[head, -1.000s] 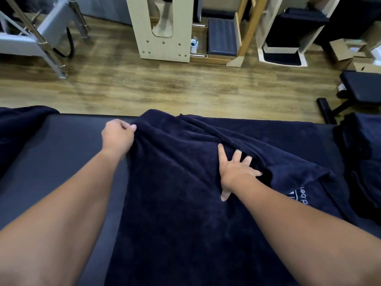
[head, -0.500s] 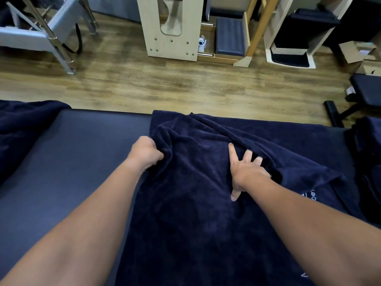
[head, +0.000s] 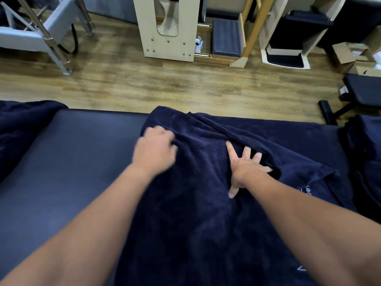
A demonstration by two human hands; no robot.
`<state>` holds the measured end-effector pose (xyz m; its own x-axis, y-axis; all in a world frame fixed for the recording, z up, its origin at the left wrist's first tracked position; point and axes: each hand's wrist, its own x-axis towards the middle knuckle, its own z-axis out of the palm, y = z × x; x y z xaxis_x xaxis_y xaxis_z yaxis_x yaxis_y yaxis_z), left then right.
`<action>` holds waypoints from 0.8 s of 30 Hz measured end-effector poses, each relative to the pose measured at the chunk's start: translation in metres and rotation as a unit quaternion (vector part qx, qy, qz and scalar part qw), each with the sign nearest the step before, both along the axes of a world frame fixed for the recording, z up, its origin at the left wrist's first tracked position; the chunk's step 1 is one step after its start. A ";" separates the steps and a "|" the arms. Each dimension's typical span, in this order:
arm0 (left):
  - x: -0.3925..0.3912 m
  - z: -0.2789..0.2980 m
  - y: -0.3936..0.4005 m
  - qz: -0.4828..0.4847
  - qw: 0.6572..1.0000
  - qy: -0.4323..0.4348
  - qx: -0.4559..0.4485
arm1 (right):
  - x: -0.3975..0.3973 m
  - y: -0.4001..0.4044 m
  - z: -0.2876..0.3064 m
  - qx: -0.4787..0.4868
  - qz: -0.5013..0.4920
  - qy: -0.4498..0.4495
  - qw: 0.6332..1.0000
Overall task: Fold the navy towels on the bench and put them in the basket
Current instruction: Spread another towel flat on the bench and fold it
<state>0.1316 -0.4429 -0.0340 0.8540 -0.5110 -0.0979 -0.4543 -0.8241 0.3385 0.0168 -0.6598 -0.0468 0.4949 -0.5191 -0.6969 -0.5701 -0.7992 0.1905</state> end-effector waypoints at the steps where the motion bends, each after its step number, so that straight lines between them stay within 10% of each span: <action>1: -0.016 -0.004 -0.018 -0.045 0.996 0.049 0.066 | -0.002 0.000 0.002 0.008 -0.012 -0.006 1.000; 4: -0.053 -0.019 -0.055 -0.086 0.953 0.180 0.228 | -0.010 -0.004 0.003 0.036 -0.049 -0.036 0.997; 12: -0.061 -0.013 -0.113 -0.018 0.916 0.197 0.350 | -0.049 -0.034 -0.010 0.079 -0.085 -0.118 0.986; 18: -0.088 -0.019 -0.159 -0.016 0.941 0.264 0.209 | -0.082 -0.071 -0.019 0.097 0.005 -0.228 0.969; 24: -0.092 -0.032 -0.179 0.026 0.940 0.226 0.256 | -0.043 -0.176 -0.013 -0.010 0.092 -0.302 0.949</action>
